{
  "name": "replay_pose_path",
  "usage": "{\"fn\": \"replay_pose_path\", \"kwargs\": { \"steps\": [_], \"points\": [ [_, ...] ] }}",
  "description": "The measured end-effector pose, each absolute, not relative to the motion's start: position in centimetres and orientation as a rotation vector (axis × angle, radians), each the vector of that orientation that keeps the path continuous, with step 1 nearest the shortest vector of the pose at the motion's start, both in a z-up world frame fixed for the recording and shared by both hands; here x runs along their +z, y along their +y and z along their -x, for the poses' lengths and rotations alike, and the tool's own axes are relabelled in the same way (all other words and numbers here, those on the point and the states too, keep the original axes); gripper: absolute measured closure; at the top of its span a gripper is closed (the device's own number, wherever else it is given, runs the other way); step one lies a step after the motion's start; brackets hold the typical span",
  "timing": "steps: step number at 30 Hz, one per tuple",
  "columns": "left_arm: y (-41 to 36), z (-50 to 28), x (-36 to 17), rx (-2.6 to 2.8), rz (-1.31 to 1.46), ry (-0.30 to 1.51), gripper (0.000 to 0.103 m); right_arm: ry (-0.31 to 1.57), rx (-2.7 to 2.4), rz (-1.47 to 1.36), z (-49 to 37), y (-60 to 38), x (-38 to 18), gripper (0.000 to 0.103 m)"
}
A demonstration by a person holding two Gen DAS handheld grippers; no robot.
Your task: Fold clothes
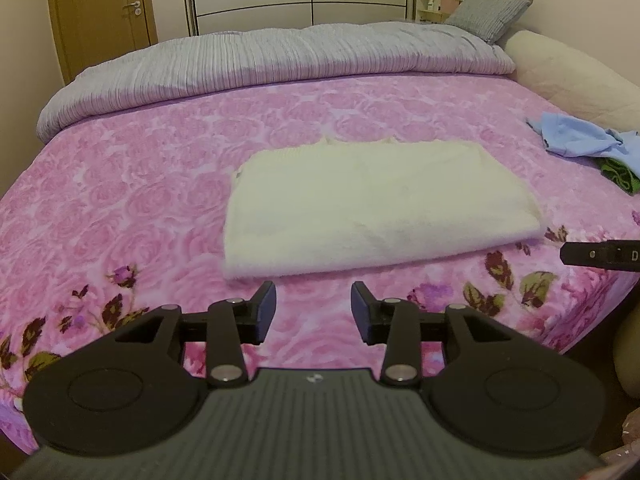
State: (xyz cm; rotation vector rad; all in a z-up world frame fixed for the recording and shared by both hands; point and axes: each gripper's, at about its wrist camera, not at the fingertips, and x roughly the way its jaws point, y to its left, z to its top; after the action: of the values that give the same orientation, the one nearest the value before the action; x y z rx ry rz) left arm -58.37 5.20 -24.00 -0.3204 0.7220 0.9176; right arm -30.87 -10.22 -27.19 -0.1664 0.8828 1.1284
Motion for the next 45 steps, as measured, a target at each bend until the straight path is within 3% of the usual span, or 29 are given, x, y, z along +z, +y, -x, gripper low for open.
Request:
{"fn": "replay_pose_path", "kwargs": {
  "steps": [17,21,24,29,41,45],
  "points": [
    [13.1,59.1,-31.1,0.897,0.551,0.791,0.062,1.031,0.995,0.209,27.1,-6.7,-33.0,0.027],
    [14.7,59.8,-32.0,0.873,0.652,0.728,0.059,1.042,0.990,0.183,26.4,-5.8,-33.6,0.027],
    [16.4,61.2,-32.9,0.821,0.846,0.588,0.053,1.075,1.008,0.080,25.4,-5.5,-34.2,0.027],
    [18.8,62.5,-34.5,0.816,1.043,0.455,0.044,1.269,1.007,-0.339,22.3,-6.4,-37.2,0.027],
    [24.5,61.8,-37.4,0.897,1.173,0.398,0.044,1.328,0.838,-0.780,18.6,-5.4,-41.7,0.031],
    [25.3,61.3,-37.9,0.896,1.199,0.348,0.041,1.253,0.845,-0.778,18.2,-4.2,-41.9,0.048]
  ]
}}
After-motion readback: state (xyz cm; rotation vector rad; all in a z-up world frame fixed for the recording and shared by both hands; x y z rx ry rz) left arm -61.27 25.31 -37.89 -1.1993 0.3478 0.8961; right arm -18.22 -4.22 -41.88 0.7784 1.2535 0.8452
